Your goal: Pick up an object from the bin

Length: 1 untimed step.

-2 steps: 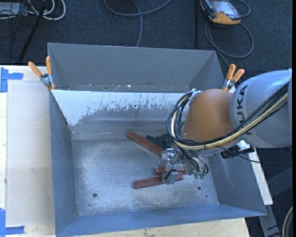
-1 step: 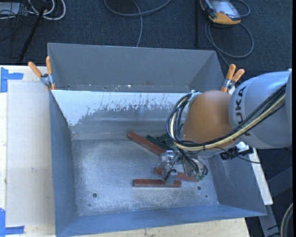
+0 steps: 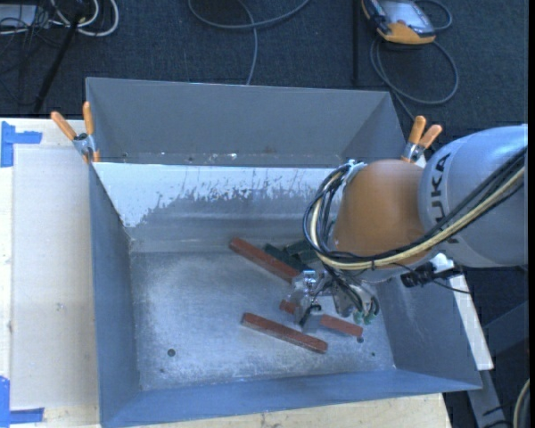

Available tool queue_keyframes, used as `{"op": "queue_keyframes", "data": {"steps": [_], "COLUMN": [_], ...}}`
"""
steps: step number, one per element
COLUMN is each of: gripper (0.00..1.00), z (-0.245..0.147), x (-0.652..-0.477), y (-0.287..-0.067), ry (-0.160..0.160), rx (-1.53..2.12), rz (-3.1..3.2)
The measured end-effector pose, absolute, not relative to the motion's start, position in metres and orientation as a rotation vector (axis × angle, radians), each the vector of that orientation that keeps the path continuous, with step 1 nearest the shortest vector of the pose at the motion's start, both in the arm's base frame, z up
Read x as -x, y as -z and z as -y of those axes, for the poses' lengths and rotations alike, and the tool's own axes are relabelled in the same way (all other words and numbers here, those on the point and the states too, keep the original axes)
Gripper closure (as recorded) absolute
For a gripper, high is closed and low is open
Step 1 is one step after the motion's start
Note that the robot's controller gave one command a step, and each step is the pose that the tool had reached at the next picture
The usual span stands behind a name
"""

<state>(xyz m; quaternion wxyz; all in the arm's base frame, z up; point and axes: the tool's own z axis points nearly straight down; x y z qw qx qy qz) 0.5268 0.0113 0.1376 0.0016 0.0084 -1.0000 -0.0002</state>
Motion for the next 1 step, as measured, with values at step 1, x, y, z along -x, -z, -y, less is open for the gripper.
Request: {"op": "queue_keyframes", "data": {"steps": [1], "gripper": [1.0], "z": [-0.0113], "x": [-0.5268], "y": [-0.1376], "ry": [0.001], "rx": [-0.026], "rz": [3.138]}}
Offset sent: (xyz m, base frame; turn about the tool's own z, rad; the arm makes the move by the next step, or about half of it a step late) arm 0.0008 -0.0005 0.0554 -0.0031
